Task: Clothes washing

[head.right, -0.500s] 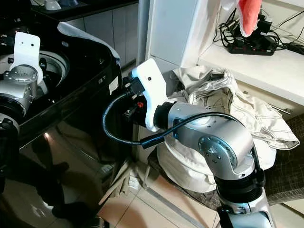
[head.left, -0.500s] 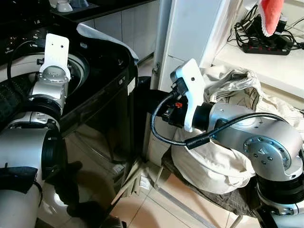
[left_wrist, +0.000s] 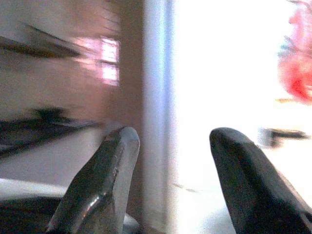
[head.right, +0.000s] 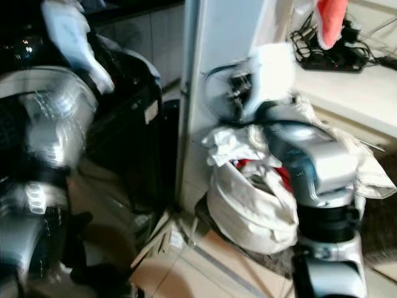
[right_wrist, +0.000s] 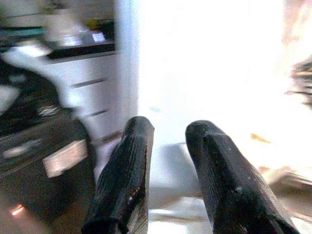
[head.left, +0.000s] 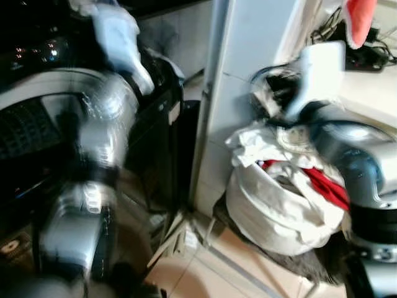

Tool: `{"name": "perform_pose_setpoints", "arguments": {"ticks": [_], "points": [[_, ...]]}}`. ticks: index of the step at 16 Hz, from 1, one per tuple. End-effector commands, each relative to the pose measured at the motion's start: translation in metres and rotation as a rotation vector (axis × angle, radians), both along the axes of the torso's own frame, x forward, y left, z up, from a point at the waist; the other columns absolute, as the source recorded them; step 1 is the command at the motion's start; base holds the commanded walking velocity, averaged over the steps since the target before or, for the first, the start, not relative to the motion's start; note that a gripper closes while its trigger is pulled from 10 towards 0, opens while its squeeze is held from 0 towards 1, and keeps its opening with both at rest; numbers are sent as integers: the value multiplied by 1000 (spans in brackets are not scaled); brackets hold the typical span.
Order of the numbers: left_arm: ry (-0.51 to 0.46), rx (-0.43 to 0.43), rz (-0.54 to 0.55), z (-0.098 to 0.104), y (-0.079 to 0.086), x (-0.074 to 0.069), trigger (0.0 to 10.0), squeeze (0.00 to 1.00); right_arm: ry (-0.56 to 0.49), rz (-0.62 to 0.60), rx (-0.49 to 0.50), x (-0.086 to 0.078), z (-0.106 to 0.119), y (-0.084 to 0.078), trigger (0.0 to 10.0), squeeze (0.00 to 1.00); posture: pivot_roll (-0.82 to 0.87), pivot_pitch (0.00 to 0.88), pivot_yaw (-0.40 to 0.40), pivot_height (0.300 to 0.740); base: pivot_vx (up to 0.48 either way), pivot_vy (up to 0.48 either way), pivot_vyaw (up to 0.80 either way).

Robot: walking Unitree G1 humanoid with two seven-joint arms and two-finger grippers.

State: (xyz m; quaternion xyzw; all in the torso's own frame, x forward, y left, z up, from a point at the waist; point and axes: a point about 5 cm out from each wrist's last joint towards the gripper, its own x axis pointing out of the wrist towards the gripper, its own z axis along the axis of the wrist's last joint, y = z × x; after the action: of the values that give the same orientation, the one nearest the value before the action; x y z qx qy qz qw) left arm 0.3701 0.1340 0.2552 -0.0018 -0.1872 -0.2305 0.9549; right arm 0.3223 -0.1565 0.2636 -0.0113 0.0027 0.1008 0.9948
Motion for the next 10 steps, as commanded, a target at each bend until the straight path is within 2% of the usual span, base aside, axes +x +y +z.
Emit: {"name": "perform_pose_setpoints", "arguments": {"ticks": [1,2,3,4,5,6,7,8,9,10], "points": [[-40,4,-81,12,-12,-6,10000,0,0,-41,-5,1,-2,-7,10000,0,-12,0,-42,740,0,0,0],[12,-31,-252,-15,-36,-33,10000,0,8,-99,-16,3,-8,-21,10000,0,-13,0,-51,740,0,0,0],[44,-46,-322,-26,-46,-46,10000,0,15,-118,-22,4,-11,-27,10000,0,-14,0,-53,740,0,0,0],[60,-16,-401,-44,-58,-66,10000,0,37,-146,-64,7,-19,-39,10000,0,-16,0,-55,740,0,0,0],[82,43,-418,-62,-61,-74,10000,0,76,-163,-91,10,-28,-49,10000,0,-21,0,-57,740,0,0,0],[110,94,-423,-77,-60,-77,10000,0,138,-170,-70,13,-39,-57,10000,690,-24,0,-57,740,0,0,0],[133,150,-434,-88,-59,-80,10000,0,178,-176,-53,14,-47,-62,10000,1000,-25,0,-56,740,0,0,0],[167,234,-444,-101,-58,-84,10000,0,201,-200,-77,17,-55,-69,10000,1000,-25,0,-53,740,0,0,0],[197,283,-442,-110,-55,-87,10000,0,203,-221,-110,20,-59,-76,10000,1000,-25,0,-52,740,0,0,0],[224,303,-426,-119,-52,-89,10000,0,189,-229,-102,24,-59,-82,10000,1000,-25,0,-52,740,0,0,0]]}}
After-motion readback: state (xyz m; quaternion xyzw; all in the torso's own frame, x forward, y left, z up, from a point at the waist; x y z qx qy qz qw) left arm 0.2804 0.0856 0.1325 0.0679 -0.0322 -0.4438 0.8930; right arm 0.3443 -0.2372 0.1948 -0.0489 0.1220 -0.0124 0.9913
